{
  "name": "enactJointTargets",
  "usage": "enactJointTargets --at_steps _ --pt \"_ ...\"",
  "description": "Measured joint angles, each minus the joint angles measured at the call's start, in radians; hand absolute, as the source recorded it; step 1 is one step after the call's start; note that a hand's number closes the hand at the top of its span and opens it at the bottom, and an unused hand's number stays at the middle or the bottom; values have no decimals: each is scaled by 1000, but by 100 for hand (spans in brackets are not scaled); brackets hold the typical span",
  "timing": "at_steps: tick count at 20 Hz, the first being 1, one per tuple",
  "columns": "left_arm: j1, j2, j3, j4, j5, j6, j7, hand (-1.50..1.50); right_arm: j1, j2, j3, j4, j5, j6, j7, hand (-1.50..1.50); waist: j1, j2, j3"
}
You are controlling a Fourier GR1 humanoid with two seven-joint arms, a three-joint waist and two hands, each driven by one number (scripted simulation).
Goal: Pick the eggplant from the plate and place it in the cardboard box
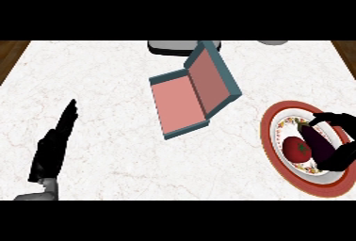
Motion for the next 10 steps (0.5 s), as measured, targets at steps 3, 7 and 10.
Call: enactJointTargets --at_steps 3,7,10 --pt "14 -17 -16 -23 -14 8 7 0 15 -5 0 -32 38 -45 -16 150 -1 1 3" --pt "-4 -2 11 5 -2 -4 0 0 49 30 19 -100 107 -144 17 150 -8 -1 1" --pt "14 -1 13 -1 -4 -1 -5 0 105 91 71 -247 198 -230 163 150 -20 -6 1"
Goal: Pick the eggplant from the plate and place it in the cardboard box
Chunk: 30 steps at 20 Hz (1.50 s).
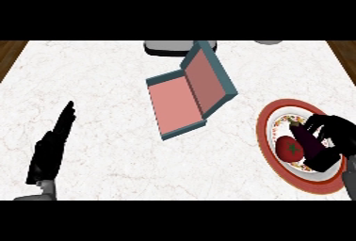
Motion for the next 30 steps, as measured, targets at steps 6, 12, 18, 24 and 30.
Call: enactJointTargets --at_steps 6,12,18,24,30 --pt "5 4 6 -7 4 -6 4 0 138 96 120 -331 179 -79 256 150 -3 5 8" --pt "6 -6 4 2 -3 -5 -14 0 201 128 179 -606 292 -30 423 150 6 10 11" --pt "-17 -2 4 -5 -3 -13 7 0 152 201 192 -788 240 -70 410 150 12 11 13" --pt "-17 -5 0 -14 -5 -19 14 0 4 278 226 -902 174 -45 433 150 21 13 13" --pt "0 -11 -7 -26 -15 -21 8 0 -246 360 224 -822 147 1 500 150 27 14 12"
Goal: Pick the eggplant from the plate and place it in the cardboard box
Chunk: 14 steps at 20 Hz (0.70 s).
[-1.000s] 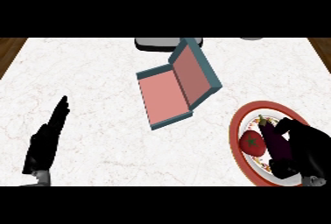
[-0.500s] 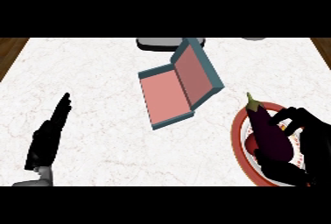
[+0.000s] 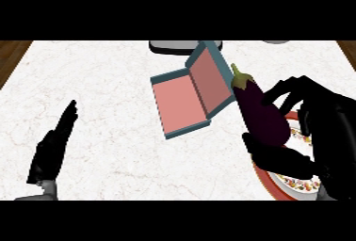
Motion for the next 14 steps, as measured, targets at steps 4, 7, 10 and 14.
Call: enactJointTargets --at_steps 4,7,10,14 --pt "0 -1 5 -4 0 -4 4 0 -159 47 -27 118 1 29 44 150 1 0 0" --pt "18 -14 -7 -4 -16 6 -14 0 -262 79 -43 252 18 7 46 150 3 1 0" --pt "14 -18 -5 3 -15 4 -14 0 -336 108 -56 403 36 -37 29 150 4 2 0" --pt "-2 -16 -2 -4 -15 1 1 0 -426 125 -79 604 20 -100 0 150 7 3 0"
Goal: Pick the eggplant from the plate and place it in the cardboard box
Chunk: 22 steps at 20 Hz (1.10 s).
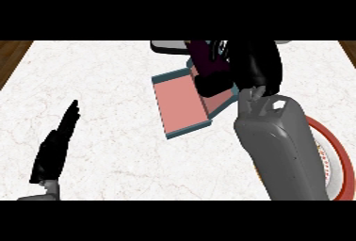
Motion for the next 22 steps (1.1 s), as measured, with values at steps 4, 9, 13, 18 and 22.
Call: enactJointTargets --at_steps 4,9,13,18,22 --pt "10 4 10 10 8 -8 -24 0 -81 7 -8 213 -24 -88 -29 150 6 2 0" --pt "-18 1 7 30 4 -10 -19 0 -142 10 9 464 -58 -212 -61 -150 10 4 0" --pt "-8 5 14 38 10 -20 -39 0 -192 11 -10 638 -116 -316 -94 -150 14 5 0" --pt "-38 0 11 62 -3 -13 -36 0 -240 11 -8 810 -199 -460 -186 -150 19 6 0" --pt "-48 -6 8 59 -8 -8 -29 0 -254 10 -66 848 -249 -602 -272 -150 19 8 1"
